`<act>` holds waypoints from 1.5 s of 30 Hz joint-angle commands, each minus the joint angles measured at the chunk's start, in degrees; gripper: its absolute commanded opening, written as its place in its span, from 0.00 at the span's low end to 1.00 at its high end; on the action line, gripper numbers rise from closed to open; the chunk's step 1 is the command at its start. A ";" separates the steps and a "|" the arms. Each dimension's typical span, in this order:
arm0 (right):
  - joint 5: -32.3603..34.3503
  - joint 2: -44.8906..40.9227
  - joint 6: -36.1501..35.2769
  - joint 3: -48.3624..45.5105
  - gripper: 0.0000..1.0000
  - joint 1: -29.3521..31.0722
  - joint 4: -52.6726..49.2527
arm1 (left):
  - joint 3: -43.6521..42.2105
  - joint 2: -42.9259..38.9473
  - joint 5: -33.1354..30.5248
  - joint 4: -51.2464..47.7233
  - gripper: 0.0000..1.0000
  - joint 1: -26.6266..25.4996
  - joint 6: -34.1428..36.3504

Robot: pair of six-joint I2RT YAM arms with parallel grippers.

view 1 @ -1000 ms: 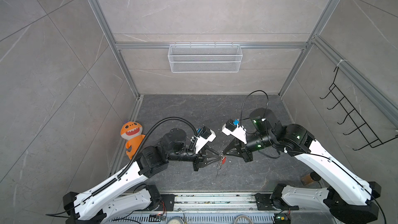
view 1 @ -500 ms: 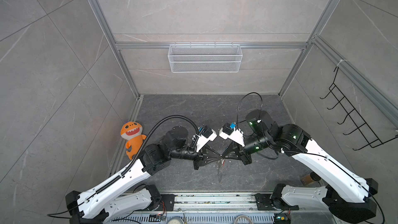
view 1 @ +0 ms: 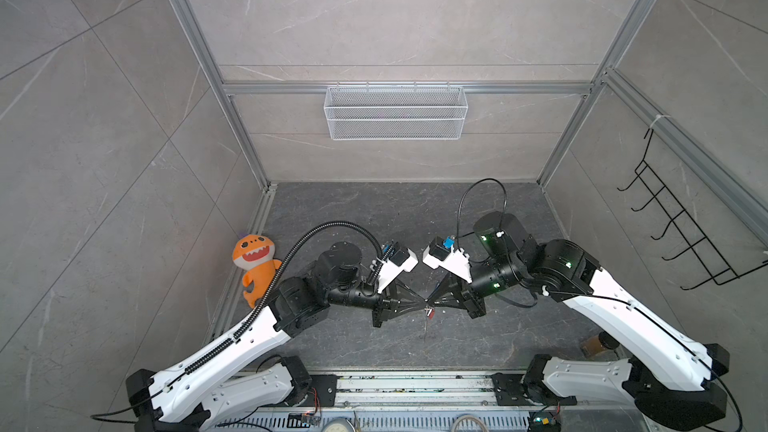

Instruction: Remove the keys from the keyring

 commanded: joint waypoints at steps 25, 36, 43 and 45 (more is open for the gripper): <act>16.69 -17.49 19.97 -19.77 0.46 0.47 36.33 | -17.82 -10.98 -24.42 50.57 0.00 -0.16 -3.17; 16.30 -15.29 19.40 -20.65 0.50 5.01 38.54 | -18.45 -10.44 -25.35 53.21 0.00 -0.18 -2.23; 17.99 -12.41 17.49 -18.71 0.49 8.28 37.14 | -18.28 -10.07 -24.88 52.65 0.00 -0.25 -2.32; 18.59 -12.82 16.87 -18.50 0.49 8.41 36.53 | -18.32 -10.22 -25.09 51.97 0.00 -0.25 -2.16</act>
